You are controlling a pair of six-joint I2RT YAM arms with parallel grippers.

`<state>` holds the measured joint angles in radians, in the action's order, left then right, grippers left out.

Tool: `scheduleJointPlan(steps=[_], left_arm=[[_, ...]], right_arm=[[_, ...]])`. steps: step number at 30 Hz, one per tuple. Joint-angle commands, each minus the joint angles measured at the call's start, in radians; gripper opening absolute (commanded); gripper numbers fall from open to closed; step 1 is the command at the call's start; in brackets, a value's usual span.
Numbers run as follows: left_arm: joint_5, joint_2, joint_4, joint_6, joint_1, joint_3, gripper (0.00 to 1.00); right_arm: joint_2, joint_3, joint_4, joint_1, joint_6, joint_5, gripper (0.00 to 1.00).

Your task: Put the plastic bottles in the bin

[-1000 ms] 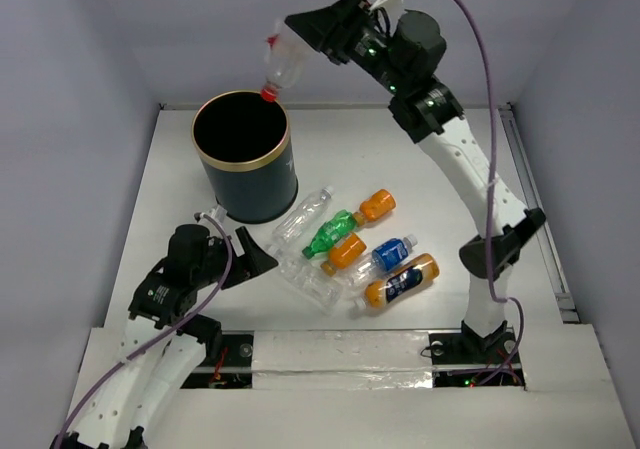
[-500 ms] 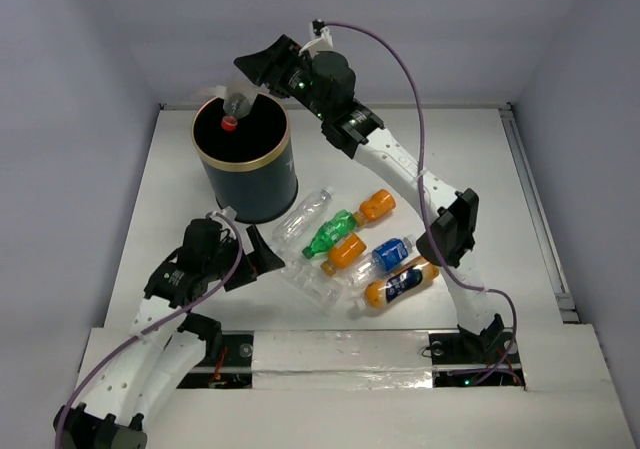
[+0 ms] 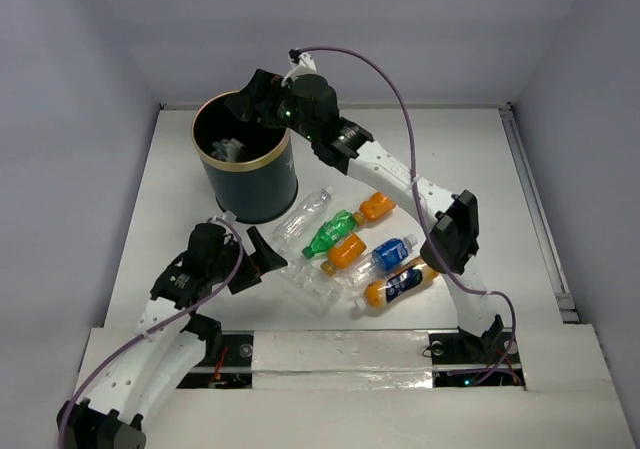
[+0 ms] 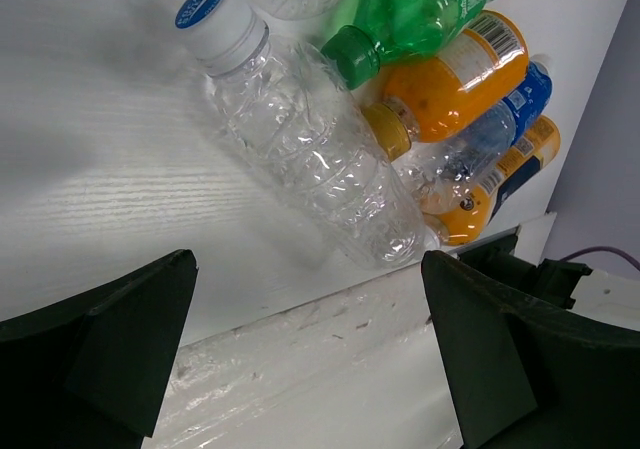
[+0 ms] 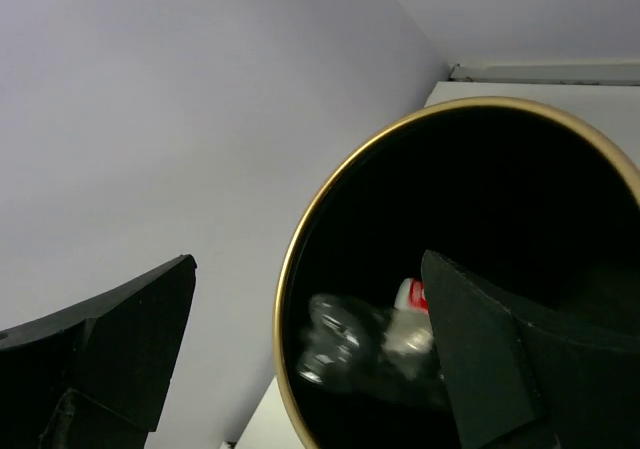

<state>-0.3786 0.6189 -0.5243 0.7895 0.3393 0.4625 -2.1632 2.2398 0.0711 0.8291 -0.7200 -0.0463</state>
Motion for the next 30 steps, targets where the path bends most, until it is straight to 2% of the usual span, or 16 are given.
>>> scheduleJointPlan(steps=[1, 3, 5, 6, 7, 8, 10, 12, 15, 16, 17, 18, 20, 21, 25, 30], left_arm=[[0.015, 0.021, 0.058, 0.022, 0.010, -0.013, 0.94], [0.027, 0.030, 0.055, 0.025, 0.010, -0.007, 0.94], [0.038, 0.033, 0.055, 0.034, 0.020, -0.001, 0.94], [0.053, 0.039, 0.063, 0.048, 0.020, -0.002, 0.94], [0.059, 0.044, 0.070, 0.057, 0.029, -0.004, 0.94], [0.061, 0.050, 0.079, 0.065, 0.029, -0.007, 0.94], [0.063, 0.080, 0.118, 0.102, 0.049, -0.012, 0.94], [0.092, 0.114, 0.142, 0.120, 0.062, 0.002, 0.94], [0.131, 0.183, 0.158, 0.132, 0.096, 0.031, 0.94], [0.138, 0.202, 0.161, 0.132, 0.108, 0.036, 0.94], [0.148, 0.223, 0.165, 0.137, 0.133, 0.041, 0.94], [0.173, 0.261, 0.171, 0.139, 0.147, 0.048, 0.94], [0.207, 0.292, 0.179, 0.158, 0.182, 0.059, 0.94], [0.214, 0.312, 0.187, 0.168, 0.191, 0.062, 0.94], [0.253, 0.337, 0.195, 0.191, 0.201, 0.080, 0.94], [0.285, 0.396, 0.196, 0.186, 0.220, 0.096, 0.94]], right_arm=[[0.124, -0.008, -0.017, 0.004, 0.054, -0.026, 1.00], [0.189, -0.037, -0.024, 0.004, 0.076, -0.024, 0.99], [0.256, -0.144, -0.033, 0.004, 0.090, -0.021, 0.81], [0.334, -0.195, -0.054, 0.004, 0.103, -0.017, 0.66], [0.374, -0.253, -0.062, 0.004, 0.111, 0.003, 0.25], [0.417, -0.313, -0.085, 0.004, 0.117, 0.013, 0.15], [0.540, -0.492, -0.116, 0.004, 0.126, 0.028, 0.06], [0.620, -0.669, -0.146, 0.004, 0.126, 0.066, 0.07], [0.749, -0.808, -0.142, 0.004, 0.120, 0.101, 0.14], [0.807, -0.894, -0.140, 0.004, 0.117, 0.121, 0.24], [0.834, -0.934, -0.143, 0.004, 0.114, 0.132, 0.30], [0.862, -0.972, -0.136, 0.004, 0.116, 0.141, 0.43], [0.937, -1.065, -0.122, 0.004, 0.120, 0.146, 0.56], [0.960, -1.119, -0.114, 0.004, 0.129, 0.160, 0.66], [1.068, -1.218, -0.109, 0.004, 0.133, 0.200, 0.75], [1.149, -1.367, -0.131, 0.004, 0.100, 0.221, 0.75]])
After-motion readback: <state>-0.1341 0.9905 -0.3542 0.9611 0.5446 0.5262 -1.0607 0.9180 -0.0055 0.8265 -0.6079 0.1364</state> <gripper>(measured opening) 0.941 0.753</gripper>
